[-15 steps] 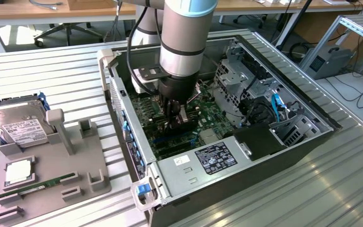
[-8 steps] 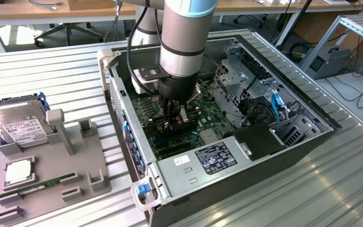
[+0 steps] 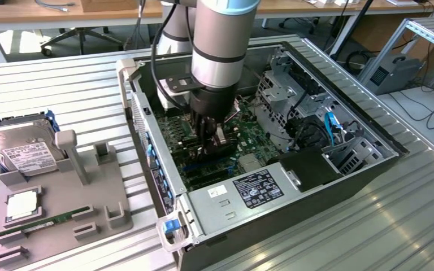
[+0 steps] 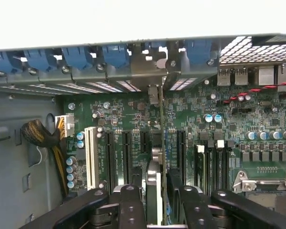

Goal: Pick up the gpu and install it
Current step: 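Insert the gpu into the slot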

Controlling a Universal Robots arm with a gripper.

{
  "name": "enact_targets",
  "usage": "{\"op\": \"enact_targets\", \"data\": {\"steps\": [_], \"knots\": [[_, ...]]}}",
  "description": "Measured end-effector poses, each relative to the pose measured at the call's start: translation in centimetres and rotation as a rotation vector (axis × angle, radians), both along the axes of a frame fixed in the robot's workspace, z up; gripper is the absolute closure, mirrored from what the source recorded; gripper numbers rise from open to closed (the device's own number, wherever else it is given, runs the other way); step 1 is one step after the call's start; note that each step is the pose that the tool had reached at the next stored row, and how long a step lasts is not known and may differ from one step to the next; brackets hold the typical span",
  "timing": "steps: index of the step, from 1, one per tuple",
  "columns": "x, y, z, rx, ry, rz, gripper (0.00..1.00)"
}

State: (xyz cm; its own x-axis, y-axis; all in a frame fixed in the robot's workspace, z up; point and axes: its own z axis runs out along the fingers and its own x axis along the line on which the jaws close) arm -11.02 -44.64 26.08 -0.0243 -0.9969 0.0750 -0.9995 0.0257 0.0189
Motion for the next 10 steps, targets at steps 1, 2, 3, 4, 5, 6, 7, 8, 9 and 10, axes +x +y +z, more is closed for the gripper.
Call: {"op": "enact_targets", "data": {"steps": [1, 2, 3, 4, 5, 6, 7, 8, 9, 10], "knots": [[0.0, 0.00, 0.16, 0.0001, -0.0001, 0.000, 0.65], [0.0, 0.00, 0.36, 0.0000, 0.0000, 0.000, 0.65], [0.0, 0.00, 0.45, 0.0000, -0.0001, 0.000, 0.65], [0.0, 0.00, 0.52, 0.0000, -0.0001, 0.000, 0.65], [0.0, 0.00, 0.59, 0.0001, -0.0001, 0.000, 0.65], [0.0, 0.00, 0.77, 0.0000, 0.0000, 0.000, 0.65], [0.0, 0.01, 1.47, 0.0001, -0.0001, 0.000, 0.65], [0.0, 0.03, 1.89, 0.0001, -0.0001, 0.000, 0.65], [0.0, 0.06, 2.19, 0.0001, -0.0001, 0.000, 0.65], [0.0, 0.08, 2.47, 0.0001, -0.0001, 0.000, 0.65]]}}
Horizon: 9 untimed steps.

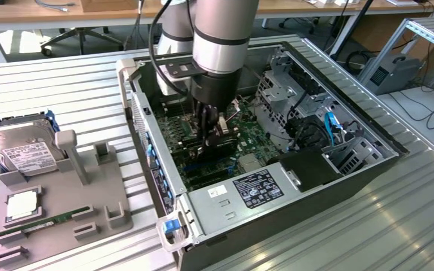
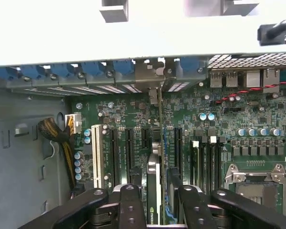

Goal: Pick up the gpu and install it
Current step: 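Insert the gpu into the slot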

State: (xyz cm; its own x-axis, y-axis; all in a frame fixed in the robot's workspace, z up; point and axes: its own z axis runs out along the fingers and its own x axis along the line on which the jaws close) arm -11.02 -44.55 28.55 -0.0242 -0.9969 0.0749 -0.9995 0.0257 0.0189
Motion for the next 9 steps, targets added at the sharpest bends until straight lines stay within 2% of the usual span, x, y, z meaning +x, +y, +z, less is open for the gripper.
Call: {"op": "enact_targets", "data": {"steps": [4, 6, 9], "knots": [[0.0, 0.19, 1.06, 0.0000, 0.0000, 0.000, 0.65], [0.0, 0.42, 1.73, 0.0000, 0.0000, 0.000, 0.65], [0.0, 0.78, 2.17, -0.0020, -0.0001, 0.000, 0.65]]}}
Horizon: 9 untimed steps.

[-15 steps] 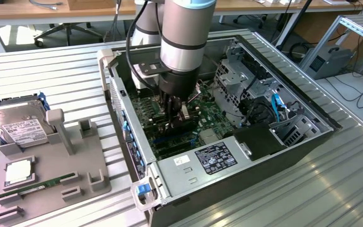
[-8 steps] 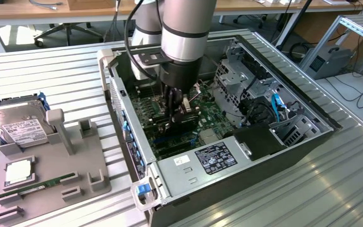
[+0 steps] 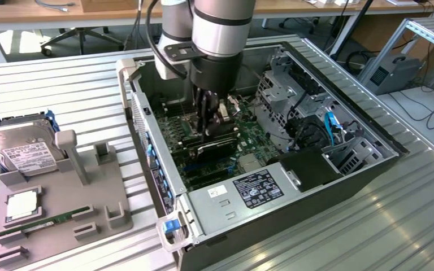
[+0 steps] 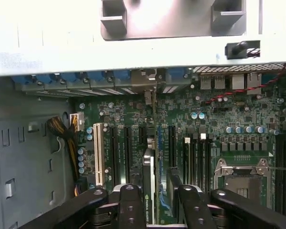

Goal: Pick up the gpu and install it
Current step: 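Insert the gpu into the slot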

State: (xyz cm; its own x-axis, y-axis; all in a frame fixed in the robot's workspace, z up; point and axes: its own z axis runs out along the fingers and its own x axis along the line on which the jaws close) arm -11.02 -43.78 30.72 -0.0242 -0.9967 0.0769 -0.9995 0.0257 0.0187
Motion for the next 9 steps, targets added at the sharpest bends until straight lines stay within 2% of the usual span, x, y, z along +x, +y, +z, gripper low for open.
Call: {"op": "enact_targets", "data": {"steps": [2, 5, 6, 7, 9], "knots": [[0.0, 0.22, 0.10, -0.0012, 0.0001, 0.000, 0.67], [0.1, 0.27, 0.10, -0.0015, 0.0006, 0.000, 0.86], [0.2, 0.28, 0.11, -0.0017, 0.0018, 0.000, 0.86], [0.8, 0.28, 0.10, -0.0016, 0.0076, 0.000, 0.89], [1.7, 0.27, 0.09, -0.0017, 0.0164, 0.000, 0.89]]}}
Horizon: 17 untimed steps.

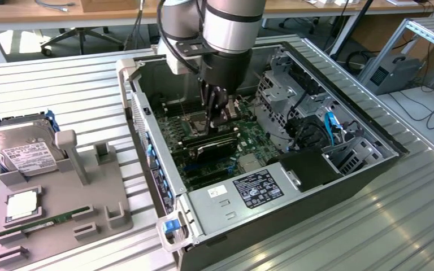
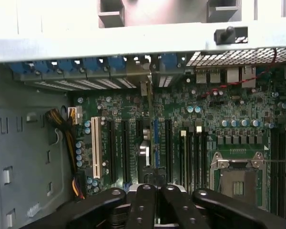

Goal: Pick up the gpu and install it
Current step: 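Insert the gpu into the slot, then press down on the gpu until it lock into place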

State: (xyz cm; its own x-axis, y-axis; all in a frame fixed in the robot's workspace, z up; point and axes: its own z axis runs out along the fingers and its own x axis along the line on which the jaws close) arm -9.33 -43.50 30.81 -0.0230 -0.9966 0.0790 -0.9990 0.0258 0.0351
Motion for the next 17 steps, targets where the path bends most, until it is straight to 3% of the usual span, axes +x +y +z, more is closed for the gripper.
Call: {"op": "enact_targets", "data": {"steps": [5, 7, 17], "knots": [[2.5, 0.00, -0.06, 0.0000, 0.0246, 0.000, 0.89], [3.1, 0.00, -0.06, 0.0001, 0.0315, 0.000, 0.89], [3.3, 0.00, -0.06, 0.0000, 0.0329, 0.000, 0.89]]}}
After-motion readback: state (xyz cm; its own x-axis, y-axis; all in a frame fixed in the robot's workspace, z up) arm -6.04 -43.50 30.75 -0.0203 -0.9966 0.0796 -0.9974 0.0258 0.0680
